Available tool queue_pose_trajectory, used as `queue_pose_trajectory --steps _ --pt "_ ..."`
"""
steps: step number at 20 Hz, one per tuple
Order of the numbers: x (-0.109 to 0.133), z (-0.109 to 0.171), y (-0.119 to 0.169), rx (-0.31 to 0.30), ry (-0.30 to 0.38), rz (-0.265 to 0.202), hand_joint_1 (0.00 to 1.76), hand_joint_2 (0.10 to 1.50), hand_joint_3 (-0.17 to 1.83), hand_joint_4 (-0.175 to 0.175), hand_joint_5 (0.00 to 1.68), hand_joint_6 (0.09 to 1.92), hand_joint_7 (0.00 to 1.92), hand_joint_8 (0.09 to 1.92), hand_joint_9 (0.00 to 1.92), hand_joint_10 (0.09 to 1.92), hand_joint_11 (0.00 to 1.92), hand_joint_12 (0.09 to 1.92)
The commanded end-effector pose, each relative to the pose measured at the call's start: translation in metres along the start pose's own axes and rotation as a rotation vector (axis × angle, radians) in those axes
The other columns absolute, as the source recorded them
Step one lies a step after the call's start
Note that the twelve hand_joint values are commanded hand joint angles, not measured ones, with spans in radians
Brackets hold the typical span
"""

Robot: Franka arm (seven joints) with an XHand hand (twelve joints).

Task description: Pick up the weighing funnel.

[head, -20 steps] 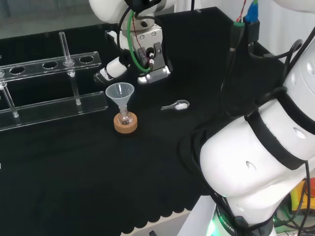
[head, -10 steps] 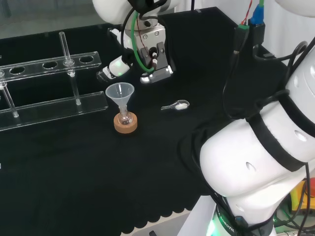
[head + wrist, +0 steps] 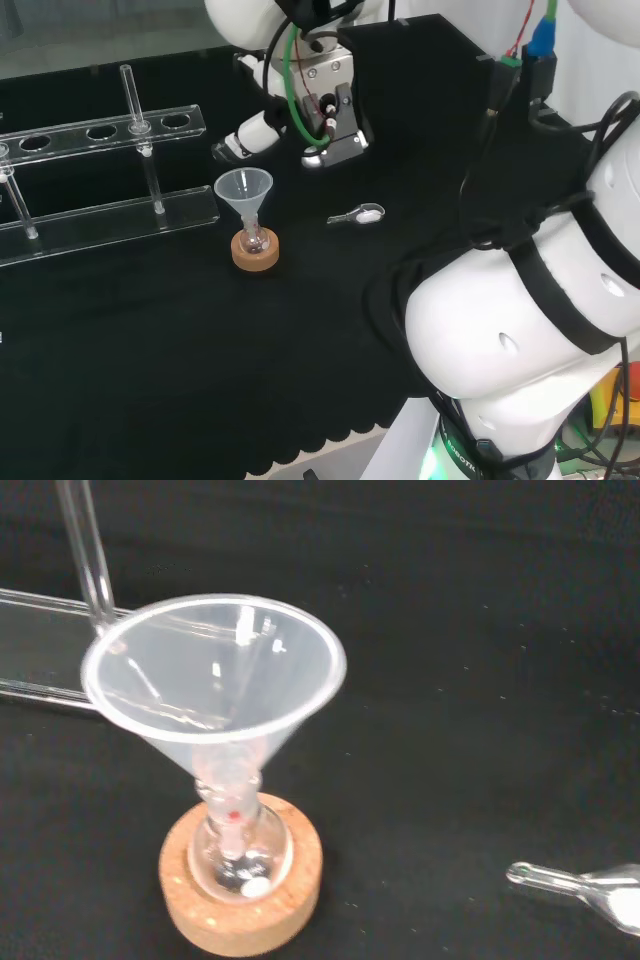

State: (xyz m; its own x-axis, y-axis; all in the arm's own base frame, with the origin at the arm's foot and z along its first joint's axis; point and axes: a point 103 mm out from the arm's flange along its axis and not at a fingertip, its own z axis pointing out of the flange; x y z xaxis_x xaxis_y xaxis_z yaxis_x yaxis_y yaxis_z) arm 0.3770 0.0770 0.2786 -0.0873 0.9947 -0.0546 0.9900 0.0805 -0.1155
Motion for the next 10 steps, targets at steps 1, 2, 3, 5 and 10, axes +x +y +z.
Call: queue_pose_trajectory --steps 1,2,3,5,10 --pt "-0.031 0.006 -0.008 0.013 -0.029 0.055 0.41 0.60 0.10 -0.064 0.05 0.09 0.19 0.55 0.09 0.82 0.00 0.95" --pt "-0.037 0.007 -0.008 0.017 -0.038 0.067 0.41 0.60 0.10 -0.062 0.06 0.09 0.20 0.55 0.09 0.82 0.00 0.95" --pt "-0.043 0.008 -0.009 0.018 -0.042 0.078 0.42 0.60 0.09 -0.060 0.06 0.09 0.20 0.56 0.09 0.82 0.00 0.95" --pt "-0.053 0.011 -0.009 0.017 -0.045 0.098 0.42 0.60 0.09 -0.058 0.06 0.09 0.20 0.56 0.09 0.82 0.00 0.95" --pt "-0.074 0.016 -0.007 -0.019 -0.023 0.134 0.45 0.62 0.08 -0.039 0.16 0.09 0.30 0.54 0.17 0.78 0.00 1.01"
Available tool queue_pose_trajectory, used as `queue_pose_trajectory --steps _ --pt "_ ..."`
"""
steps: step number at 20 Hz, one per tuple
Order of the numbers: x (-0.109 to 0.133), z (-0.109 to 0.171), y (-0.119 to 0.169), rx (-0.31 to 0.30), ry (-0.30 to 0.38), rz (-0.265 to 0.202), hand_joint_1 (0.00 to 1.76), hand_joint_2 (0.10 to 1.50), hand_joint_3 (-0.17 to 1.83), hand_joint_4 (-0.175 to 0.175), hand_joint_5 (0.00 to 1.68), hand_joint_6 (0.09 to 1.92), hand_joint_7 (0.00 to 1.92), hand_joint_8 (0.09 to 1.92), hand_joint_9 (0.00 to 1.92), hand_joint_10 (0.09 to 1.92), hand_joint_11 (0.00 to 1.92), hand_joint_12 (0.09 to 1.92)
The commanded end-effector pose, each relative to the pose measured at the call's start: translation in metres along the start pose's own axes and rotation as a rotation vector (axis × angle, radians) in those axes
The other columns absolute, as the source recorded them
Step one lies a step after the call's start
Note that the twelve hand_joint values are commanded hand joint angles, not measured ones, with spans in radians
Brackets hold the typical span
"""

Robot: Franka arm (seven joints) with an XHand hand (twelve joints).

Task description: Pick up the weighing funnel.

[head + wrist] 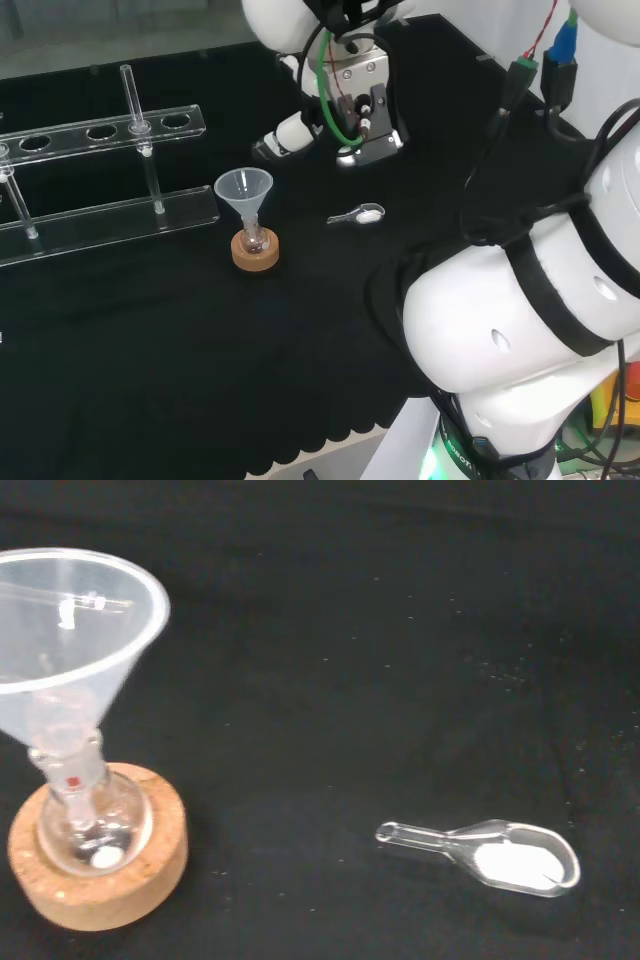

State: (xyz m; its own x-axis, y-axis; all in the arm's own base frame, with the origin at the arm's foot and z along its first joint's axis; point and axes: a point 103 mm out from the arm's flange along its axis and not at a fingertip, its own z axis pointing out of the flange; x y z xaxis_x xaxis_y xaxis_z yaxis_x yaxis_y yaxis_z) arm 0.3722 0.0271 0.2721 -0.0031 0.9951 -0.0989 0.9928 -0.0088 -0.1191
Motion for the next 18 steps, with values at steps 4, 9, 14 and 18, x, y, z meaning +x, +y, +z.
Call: queue_pose_trajectory --steps 4,9,14,18 --pt "-0.033 0.009 0.008 -0.038 -0.002 0.058 0.49 0.64 0.07 -0.013 0.27 0.09 0.39 0.51 0.24 0.74 0.00 1.10" --pt "-0.042 0.013 0.011 -0.051 0.010 0.092 0.61 0.67 0.09 0.042 0.54 0.09 0.63 0.45 0.41 0.67 0.00 1.34" --pt "-0.050 0.023 0.015 -0.021 -0.009 0.099 0.68 0.68 0.14 0.069 0.71 0.09 0.80 0.37 0.54 0.58 0.00 1.43" --pt "-0.054 0.034 0.019 0.005 -0.022 0.095 0.70 0.68 0.17 0.075 0.74 0.09 0.84 0.35 0.58 0.55 0.00 1.45"
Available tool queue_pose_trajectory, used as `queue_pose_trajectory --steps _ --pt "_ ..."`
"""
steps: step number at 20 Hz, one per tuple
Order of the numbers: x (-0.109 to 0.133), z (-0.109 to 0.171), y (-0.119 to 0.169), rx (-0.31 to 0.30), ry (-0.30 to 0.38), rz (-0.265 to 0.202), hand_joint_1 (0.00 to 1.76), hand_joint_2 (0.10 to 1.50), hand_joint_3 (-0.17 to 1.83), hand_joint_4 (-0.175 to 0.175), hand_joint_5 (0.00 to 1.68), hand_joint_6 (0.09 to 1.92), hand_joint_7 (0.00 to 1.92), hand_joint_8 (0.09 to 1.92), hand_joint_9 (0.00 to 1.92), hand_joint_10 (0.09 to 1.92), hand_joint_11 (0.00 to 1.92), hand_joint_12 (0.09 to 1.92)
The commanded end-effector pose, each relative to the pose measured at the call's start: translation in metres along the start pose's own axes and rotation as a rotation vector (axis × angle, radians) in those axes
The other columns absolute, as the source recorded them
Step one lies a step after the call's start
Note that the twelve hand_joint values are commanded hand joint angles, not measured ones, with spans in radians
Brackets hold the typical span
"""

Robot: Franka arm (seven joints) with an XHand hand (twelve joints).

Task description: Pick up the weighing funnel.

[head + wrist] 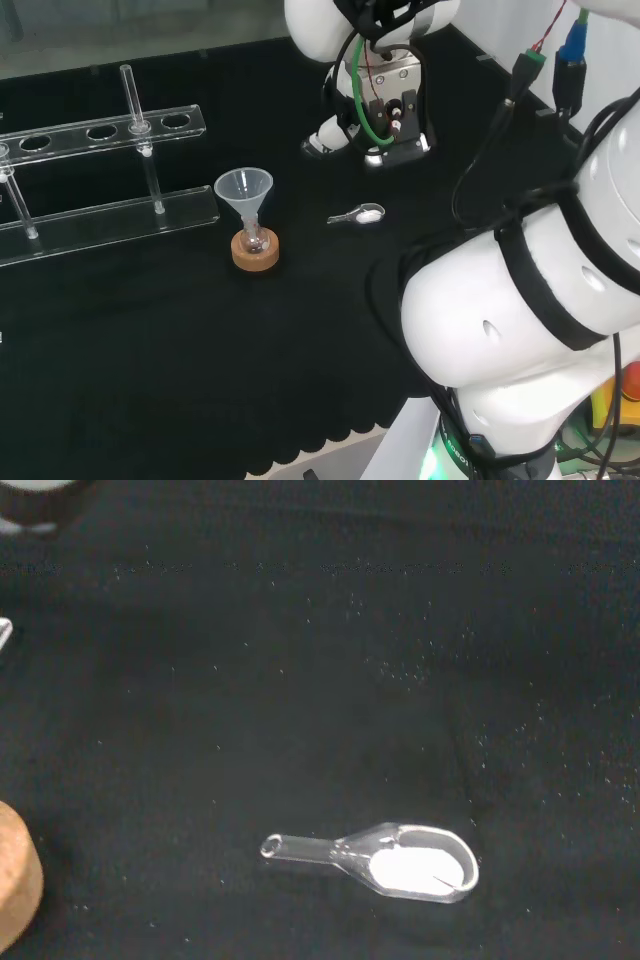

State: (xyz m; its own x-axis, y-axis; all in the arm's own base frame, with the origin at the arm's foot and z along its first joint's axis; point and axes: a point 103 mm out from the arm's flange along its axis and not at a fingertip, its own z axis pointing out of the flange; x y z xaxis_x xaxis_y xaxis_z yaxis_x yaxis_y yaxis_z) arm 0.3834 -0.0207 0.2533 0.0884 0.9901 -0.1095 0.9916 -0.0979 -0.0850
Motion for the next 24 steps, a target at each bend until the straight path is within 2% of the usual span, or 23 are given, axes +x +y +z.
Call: queue_pose_trajectory --steps 1,4,7,10,14,24 --pt "-0.009 0.015 0.007 0.038 -0.028 0.001 0.71 0.67 0.17 0.076 0.75 0.09 0.84 0.35 0.58 0.55 0.00 1.45" --pt "-0.013 0.022 0.011 0.057 -0.048 0.000 0.73 0.66 0.21 0.078 0.76 0.09 0.85 0.33 0.60 0.53 0.00 1.46" --pt "-0.018 0.029 0.015 0.066 -0.062 0.001 0.77 0.58 0.43 0.080 0.77 0.09 0.88 0.29 0.61 0.50 0.00 1.45" --pt "-0.024 0.035 0.021 0.089 -0.095 -0.007 0.78 0.52 0.55 0.090 0.79 0.10 0.90 0.27 0.62 0.49 0.00 1.46" --pt "-0.033 0.042 0.029 0.119 -0.106 -0.015 0.78 0.50 0.59 0.119 0.86 0.13 0.95 0.28 0.64 0.49 0.00 1.45" --pt "-0.054 0.069 0.038 0.180 -0.117 -0.008 0.78 0.49 0.60 0.125 0.89 0.16 0.98 0.29 0.65 0.48 0.00 1.44"
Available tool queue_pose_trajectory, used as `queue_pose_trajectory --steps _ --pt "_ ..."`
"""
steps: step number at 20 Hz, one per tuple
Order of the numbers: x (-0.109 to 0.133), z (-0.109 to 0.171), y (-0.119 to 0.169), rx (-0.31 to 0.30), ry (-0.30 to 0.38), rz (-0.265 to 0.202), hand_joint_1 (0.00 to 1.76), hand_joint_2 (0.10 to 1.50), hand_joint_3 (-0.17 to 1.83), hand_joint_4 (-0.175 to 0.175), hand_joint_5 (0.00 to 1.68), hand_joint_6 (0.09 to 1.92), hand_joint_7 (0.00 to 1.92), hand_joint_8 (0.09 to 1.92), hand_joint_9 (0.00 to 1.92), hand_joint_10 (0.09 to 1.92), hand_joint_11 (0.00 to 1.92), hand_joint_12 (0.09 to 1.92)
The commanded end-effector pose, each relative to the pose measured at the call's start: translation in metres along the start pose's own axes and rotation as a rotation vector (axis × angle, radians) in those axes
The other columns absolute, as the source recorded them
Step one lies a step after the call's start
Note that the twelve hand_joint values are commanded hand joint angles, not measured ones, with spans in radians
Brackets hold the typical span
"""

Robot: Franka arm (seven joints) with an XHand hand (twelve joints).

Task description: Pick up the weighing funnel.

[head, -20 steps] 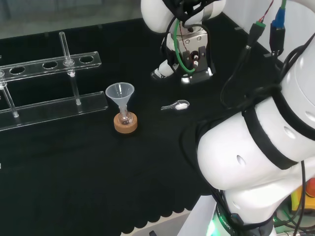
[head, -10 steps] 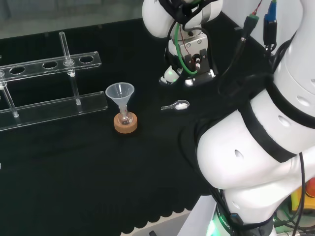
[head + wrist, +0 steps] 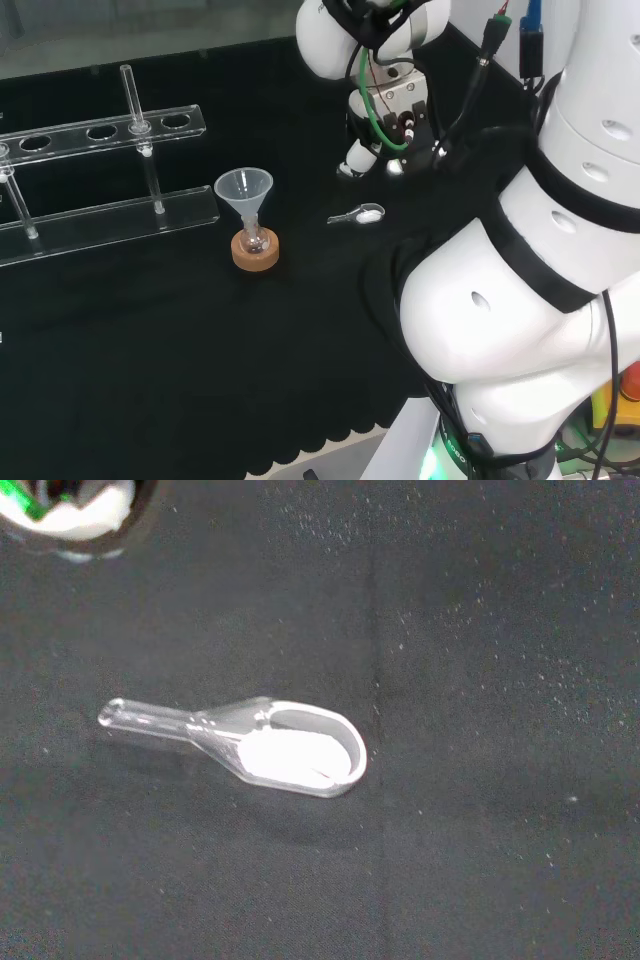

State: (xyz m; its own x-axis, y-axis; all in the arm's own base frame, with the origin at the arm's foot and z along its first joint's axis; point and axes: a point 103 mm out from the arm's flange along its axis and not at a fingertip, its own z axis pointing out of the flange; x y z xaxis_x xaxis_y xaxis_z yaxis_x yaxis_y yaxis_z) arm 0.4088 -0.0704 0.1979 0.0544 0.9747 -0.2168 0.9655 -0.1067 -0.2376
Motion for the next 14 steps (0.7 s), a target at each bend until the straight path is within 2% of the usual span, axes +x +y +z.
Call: queue_pose_trajectory --steps 1,3,6,10,13,14 --pt "-0.014 0.016 0.006 0.029 -0.005 0.003 0.78 0.49 0.60 0.125 0.89 0.16 0.98 0.29 0.65 0.48 0.00 1.44" --pt "-0.016 0.020 0.006 0.028 -0.002 -0.005 0.78 0.49 0.60 0.125 0.89 0.16 0.98 0.29 0.66 0.48 0.00 1.43" --pt "-0.020 0.023 0.004 0.020 0.006 -0.049 0.78 0.49 0.61 0.126 0.89 0.18 0.99 0.28 0.66 0.47 0.00 1.42" --pt "-0.017 0.015 0.000 0.019 0.016 -0.052 0.78 0.49 0.61 0.126 0.89 0.19 1.00 0.28 0.67 0.46 0.00 1.40" --pt "-0.010 0.017 0.000 0.006 0.018 -0.099 0.78 0.49 0.61 0.125 0.89 0.19 1.00 0.28 0.67 0.46 0.00 1.40" --pt "-0.008 0.018 0.000 0.001 0.006 -0.133 0.78 0.49 0.61 0.125 0.89 0.19 1.00 0.28 0.67 0.46 0.00 1.40"
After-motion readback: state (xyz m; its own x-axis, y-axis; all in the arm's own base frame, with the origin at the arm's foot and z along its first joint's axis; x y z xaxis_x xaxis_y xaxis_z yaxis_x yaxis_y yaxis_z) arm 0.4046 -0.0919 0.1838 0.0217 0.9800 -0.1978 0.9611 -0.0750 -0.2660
